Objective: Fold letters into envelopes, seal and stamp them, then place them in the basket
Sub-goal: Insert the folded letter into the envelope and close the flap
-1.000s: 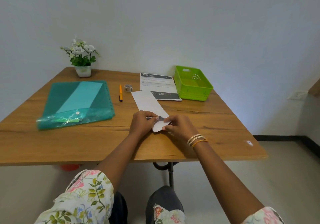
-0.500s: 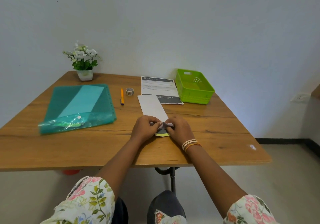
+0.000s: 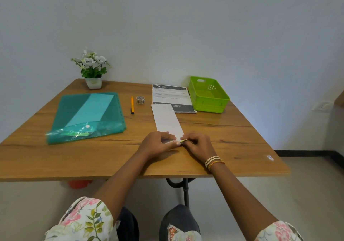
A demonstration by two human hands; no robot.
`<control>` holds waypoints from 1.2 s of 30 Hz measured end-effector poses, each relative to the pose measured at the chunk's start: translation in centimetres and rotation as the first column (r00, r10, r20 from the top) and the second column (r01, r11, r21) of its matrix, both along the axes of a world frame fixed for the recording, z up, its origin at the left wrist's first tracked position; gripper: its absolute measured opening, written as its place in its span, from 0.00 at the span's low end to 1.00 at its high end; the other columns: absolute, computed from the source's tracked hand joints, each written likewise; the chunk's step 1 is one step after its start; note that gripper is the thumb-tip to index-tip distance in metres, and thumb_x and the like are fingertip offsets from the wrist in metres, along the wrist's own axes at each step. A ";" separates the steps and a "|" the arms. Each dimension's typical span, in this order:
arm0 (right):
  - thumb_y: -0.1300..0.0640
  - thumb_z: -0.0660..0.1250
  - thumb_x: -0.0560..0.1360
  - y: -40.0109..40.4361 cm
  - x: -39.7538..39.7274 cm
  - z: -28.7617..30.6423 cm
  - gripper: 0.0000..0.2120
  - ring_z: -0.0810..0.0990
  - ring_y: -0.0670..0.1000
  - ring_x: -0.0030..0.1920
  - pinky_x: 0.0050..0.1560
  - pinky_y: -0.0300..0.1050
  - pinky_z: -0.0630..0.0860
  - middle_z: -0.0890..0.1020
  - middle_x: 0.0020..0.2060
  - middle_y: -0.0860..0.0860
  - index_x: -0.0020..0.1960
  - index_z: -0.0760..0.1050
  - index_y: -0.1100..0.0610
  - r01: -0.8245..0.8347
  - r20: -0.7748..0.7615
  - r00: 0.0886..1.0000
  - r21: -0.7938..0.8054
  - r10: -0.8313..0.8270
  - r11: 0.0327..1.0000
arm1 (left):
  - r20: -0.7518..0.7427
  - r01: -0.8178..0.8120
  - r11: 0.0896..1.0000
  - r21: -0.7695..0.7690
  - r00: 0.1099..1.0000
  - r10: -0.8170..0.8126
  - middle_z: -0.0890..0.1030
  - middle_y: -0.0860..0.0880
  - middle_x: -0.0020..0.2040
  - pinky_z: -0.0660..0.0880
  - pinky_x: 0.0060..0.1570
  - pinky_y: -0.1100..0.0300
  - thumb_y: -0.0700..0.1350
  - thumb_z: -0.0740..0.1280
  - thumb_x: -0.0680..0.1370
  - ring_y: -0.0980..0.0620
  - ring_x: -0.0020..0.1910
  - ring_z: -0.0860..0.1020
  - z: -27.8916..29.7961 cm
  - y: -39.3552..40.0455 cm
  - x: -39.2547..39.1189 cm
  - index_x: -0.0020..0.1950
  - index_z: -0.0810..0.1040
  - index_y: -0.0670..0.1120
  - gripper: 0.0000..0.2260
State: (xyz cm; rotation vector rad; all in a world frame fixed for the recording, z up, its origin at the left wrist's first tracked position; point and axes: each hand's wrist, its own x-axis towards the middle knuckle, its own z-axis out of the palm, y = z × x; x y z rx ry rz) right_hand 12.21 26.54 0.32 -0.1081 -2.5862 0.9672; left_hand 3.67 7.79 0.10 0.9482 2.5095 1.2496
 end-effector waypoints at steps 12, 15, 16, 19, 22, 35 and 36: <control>0.48 0.76 0.67 -0.5 -0.3 -0.1 0.09 0.78 0.42 0.51 0.51 0.40 0.77 0.82 0.49 0.44 0.45 0.84 0.49 0.034 0.058 0.998 -0.030 -0.032 0.999 | -0.044 -0.053 0.998 0.037 0.998 0.054 0.81 0.54 0.60 0.72 0.63 0.53 0.49 0.73 0.73 0.57 0.64 0.74 0.2 -0.4 0.4 0.53 0.84 0.53 0.09; 0.49 0.76 0.68 -0.6 -0.3 0.0 0.08 0.78 0.42 0.48 0.51 0.42 0.79 0.82 0.46 0.43 0.46 0.84 0.49 0.049 0.037 0.998 -0.042 -0.047 0.998 | -0.062 -0.089 0.995 0.038 0.994 0.092 0.80 0.52 0.62 0.70 0.61 0.57 0.48 0.71 0.75 0.54 0.64 0.74 0.5 -0.5 1.1 0.56 0.82 0.54 0.10; 0.50 0.76 0.68 -0.7 -0.2 0.0 0.08 0.79 0.42 0.48 0.51 0.43 0.79 0.82 0.45 0.43 0.46 0.84 0.49 0.057 0.029 0.998 -0.032 -0.056 0.998 | -0.134 -0.094 0.996 -0.001 0.987 0.093 0.80 0.52 0.62 0.70 0.61 0.57 0.48 0.69 0.77 0.53 0.65 0.74 0.5 -0.5 1.5 0.57 0.82 0.55 0.10; 0.50 0.72 0.72 -1.4 0.3 -0.4 0.07 0.78 0.44 0.48 0.52 0.44 0.78 0.82 0.48 0.45 0.48 0.84 0.51 0.096 -0.004 0.995 0.058 -0.095 0.994 | -0.430 -0.126 0.969 -0.212 0.902 0.023 0.76 0.53 0.66 0.65 0.66 0.53 0.50 0.60 0.81 0.50 0.67 0.71 0.5 -0.6 3.1 0.65 0.77 0.55 0.14; 0.51 0.65 0.77 -3.1 1.0 -0.8 0.11 0.79 0.47 0.54 0.55 0.43 0.77 0.81 0.57 0.49 0.56 0.82 0.53 0.027 -0.039 0.999 0.312 -0.015 0.950 | -0.468 -0.090 0.937 -0.336 0.880 -0.083 0.67 0.53 0.75 0.52 0.74 0.53 0.50 0.53 0.82 0.53 0.75 0.61 0.2 -1.0 3.8 0.74 0.67 0.53 0.20; 0.48 0.58 0.80 -3.6 2.7 0.2 0.17 0.80 0.48 0.57 0.56 0.44 0.77 0.80 0.61 0.46 0.64 0.77 0.51 0.147 0.056 0.980 0.436 -0.190 0.888 | -0.366 -0.007 0.822 -0.570 0.898 -0.245 0.47 0.53 0.80 0.43 0.76 0.53 0.55 0.45 0.83 0.56 0.78 0.46 0.5 -4.4 3.7 0.79 0.46 0.51 0.25; 0.49 0.58 0.80 -3.8 2.5 0.5 0.16 0.81 0.49 0.55 0.55 0.44 0.78 0.82 0.58 0.48 0.62 0.78 0.52 0.149 0.078 0.976 0.448 -0.205 0.882 | -0.367 -0.014 0.826 -0.564 0.900 -0.236 0.47 0.53 0.80 0.44 0.75 0.53 0.55 0.46 0.83 0.56 0.78 0.46 0.6 -4.3 3.7 0.79 0.46 0.51 0.25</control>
